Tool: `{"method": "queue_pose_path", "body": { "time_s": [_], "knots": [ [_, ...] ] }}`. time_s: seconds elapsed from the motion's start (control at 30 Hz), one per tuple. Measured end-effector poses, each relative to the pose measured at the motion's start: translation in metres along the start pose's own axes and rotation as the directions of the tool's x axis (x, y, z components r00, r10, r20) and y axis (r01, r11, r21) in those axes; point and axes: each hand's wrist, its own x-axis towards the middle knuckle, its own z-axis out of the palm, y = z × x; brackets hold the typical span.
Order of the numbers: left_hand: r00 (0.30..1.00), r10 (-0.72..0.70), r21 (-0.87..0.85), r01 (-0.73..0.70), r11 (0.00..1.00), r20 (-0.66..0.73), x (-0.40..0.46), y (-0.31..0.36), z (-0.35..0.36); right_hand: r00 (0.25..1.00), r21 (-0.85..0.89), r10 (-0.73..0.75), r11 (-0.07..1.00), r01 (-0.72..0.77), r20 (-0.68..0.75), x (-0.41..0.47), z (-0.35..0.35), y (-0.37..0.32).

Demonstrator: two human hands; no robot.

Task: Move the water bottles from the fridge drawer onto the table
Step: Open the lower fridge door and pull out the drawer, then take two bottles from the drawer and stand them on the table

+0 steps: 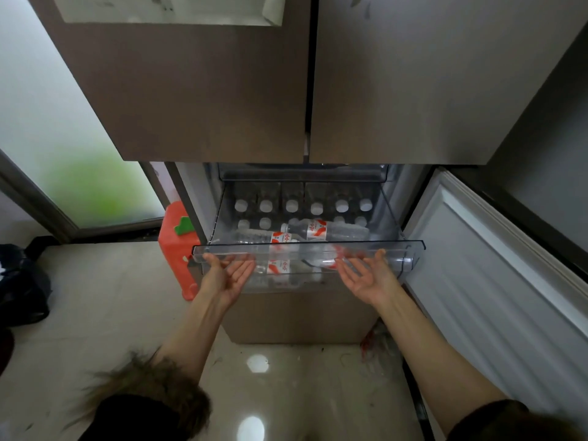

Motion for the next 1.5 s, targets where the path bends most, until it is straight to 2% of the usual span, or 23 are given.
{"method": "queue_pose_path", "body": {
  "time_s": [0.17, 0.23, 0.3, 0.37, 0.43, 0.5, 0.57, 0.63, 0.67, 0.73, 0.8, 0.9, 1.03, 1.1, 1.37, 1.5],
  "knots": [
    [0.999, -0.012, 0.096, 0.01, 0.995, 0.029, -0.001, 0.001, -0.012, 0.999, -0.057, 0.012, 0.998, -0.009, 0.041, -0.005, -0.009, -0.001],
    [0.998, -0.019, 0.192, 0.008, 0.981, 0.059, -0.005, 0.004, -0.019, 0.999, -0.179, 0.021, 0.984, -0.014, 0.038, -0.008, -0.014, -0.002],
    [0.998, 0.004, 0.385, -0.03, 0.922, 0.068, -0.007, 0.009, -0.026, 1.0, -0.405, -0.016, 0.914, 0.017, 0.007, -0.012, -0.015, -0.006],
    [0.996, 0.054, 0.577, -0.088, 0.812, 0.076, -0.007, 0.013, -0.032, 0.99, -0.647, -0.144, 0.755, 0.106, -0.005, -0.018, -0.011, -0.011],
    [0.981, 0.12, 0.688, -0.193, 0.699, 0.154, -0.007, 0.018, -0.03, 0.941, -0.804, -0.328, 0.536, 0.256, 0.082, -0.023, -0.001, -0.015],
    [0.954, 0.168, 0.724, -0.298, 0.622, 0.249, -0.01, 0.022, -0.018, 0.863, -0.87, -0.436, 0.286, 0.402, 0.256, -0.023, 0.012, -0.017],
    [0.91, 0.209, 0.73, -0.413, 0.545, 0.359, -0.014, 0.025, -0.001, 0.783, -0.863, -0.461, 0.068, 0.501, 0.418, -0.019, 0.025, -0.018],
    [0.846, 0.238, 0.752, -0.533, 0.389, 0.477, -0.009, 0.032, 0.019, 0.73, -0.835, -0.443, -0.083, 0.544, 0.52, -0.007, 0.04, -0.022],
    [0.817, 0.248, 0.761, -0.575, 0.299, 0.52, -0.004, 0.036, 0.026, 0.727, -0.826, -0.413, -0.137, 0.547, 0.549, 0.002, 0.047, -0.025],
    [0.788, 0.226, 0.778, -0.609, 0.152, 0.573, 0.012, 0.041, 0.038, 0.786, -0.834, -0.281, -0.223, 0.505, 0.551, 0.025, 0.055, -0.032],
    [0.801, 0.15, 0.805, -0.591, 0.045, 0.58, 0.032, 0.042, 0.046, 0.861, -0.834, -0.069, -0.3, 0.463, 0.503, 0.048, 0.061, -0.036],
    [0.837, 0.034, 0.834, -0.54, -0.113, 0.546, 0.057, 0.042, 0.051, 0.896, -0.828, 0.132, -0.345, 0.442, 0.424, 0.075, 0.063, -0.037],
    [0.869, -0.096, 0.835, -0.493, -0.245, 0.485, 0.081, 0.035, 0.056, 0.921, -0.877, 0.238, -0.302, 0.373, 0.31, 0.104, 0.065, -0.036],
    [0.874, -0.152, 0.817, -0.486, -0.309, 0.462, 0.09, 0.03, 0.061, 0.926, -0.88, 0.271, -0.327, 0.345, 0.263, 0.115, 0.066, -0.035],
    [0.858, -0.323, 0.758, -0.508, -0.41, 0.4, 0.121, 0.02, 0.074, 0.928, -0.773, 0.363, -0.564, 0.289, 0.082, 0.134, 0.074, -0.037],
    [0.861, -0.356, 0.726, -0.502, -0.471, 0.364, 0.133, 0.018, 0.073, 0.913, -0.774, 0.407, -0.584, 0.244, -0.019, 0.142, 0.074, -0.038]
  ]
}}
